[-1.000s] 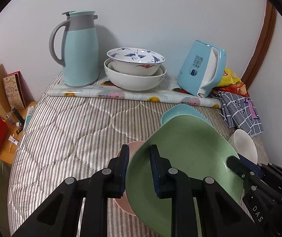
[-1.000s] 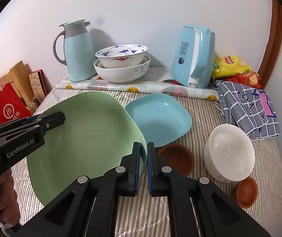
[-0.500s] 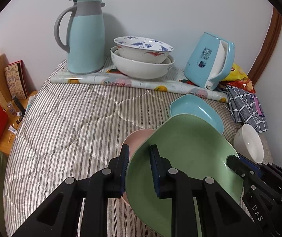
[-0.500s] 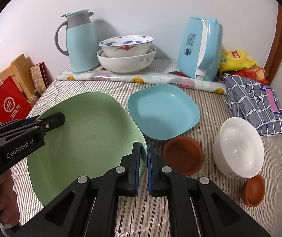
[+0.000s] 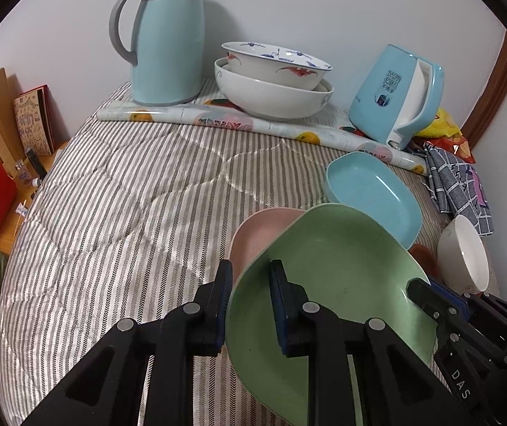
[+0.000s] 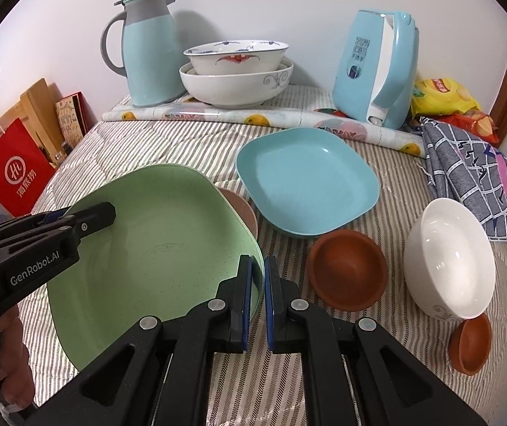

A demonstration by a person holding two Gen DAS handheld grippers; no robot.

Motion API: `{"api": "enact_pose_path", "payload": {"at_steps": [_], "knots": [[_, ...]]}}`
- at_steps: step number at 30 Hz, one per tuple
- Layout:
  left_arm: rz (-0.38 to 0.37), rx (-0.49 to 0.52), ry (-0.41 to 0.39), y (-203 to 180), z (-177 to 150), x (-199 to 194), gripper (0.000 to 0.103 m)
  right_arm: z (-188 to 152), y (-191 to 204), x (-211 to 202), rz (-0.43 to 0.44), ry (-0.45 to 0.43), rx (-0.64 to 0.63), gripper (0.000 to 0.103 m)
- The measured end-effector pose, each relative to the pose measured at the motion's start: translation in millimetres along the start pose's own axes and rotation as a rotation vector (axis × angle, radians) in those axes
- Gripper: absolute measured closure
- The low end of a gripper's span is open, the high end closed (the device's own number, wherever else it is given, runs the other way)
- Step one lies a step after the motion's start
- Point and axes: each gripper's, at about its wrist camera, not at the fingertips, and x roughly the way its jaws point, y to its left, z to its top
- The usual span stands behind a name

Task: Organize plates and bowls
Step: 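Carry the green plate with both grippers over the pink plate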

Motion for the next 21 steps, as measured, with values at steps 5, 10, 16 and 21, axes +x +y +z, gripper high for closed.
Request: {"api": "enact_pose_path", "payload": {"at_steps": [5, 10, 16, 21], "knots": [[0.007, -0.014, 0.015, 5.3, -1.2, 6.6, 0.082, 0.0, 2.4, 8.2, 0.005, 0.01, -0.015, 0.096], [0.032, -0.012, 0.014, 6.6, -2.7, 11.7, 0.082, 1.5, 5.8, 17.1, 0.012, 0.023, -0.026, 0.096], [0.041, -0.01, 0.016, 8.0, -3.0, 17.7, 0.082, 6.0, 8.7, 24.5, -0.002, 0.026, -0.056, 0.095], [0.04, -0.007, 0.026, 8.7, -3.0, 23.9, 0.082, 7.4, 8.1, 30.4, -0.002, 0.035, -0.06, 0.095]]}}
